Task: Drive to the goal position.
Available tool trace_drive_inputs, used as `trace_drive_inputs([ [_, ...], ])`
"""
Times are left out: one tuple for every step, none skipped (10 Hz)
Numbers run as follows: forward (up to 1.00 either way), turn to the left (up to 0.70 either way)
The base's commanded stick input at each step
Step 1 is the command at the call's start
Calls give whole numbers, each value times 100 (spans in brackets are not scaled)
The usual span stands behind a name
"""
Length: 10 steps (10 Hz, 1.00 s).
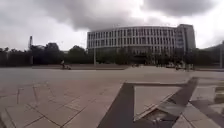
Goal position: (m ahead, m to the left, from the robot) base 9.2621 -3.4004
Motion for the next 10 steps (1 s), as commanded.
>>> trace_drive_inputs([
  [30, 15],
  [30, 15],
  [30, 15],
  [30, 15],
  [30, 10],
  [30, 6],
  [30, 1],
  [30, -4],
  [30, -2],
  [30, 1],
])
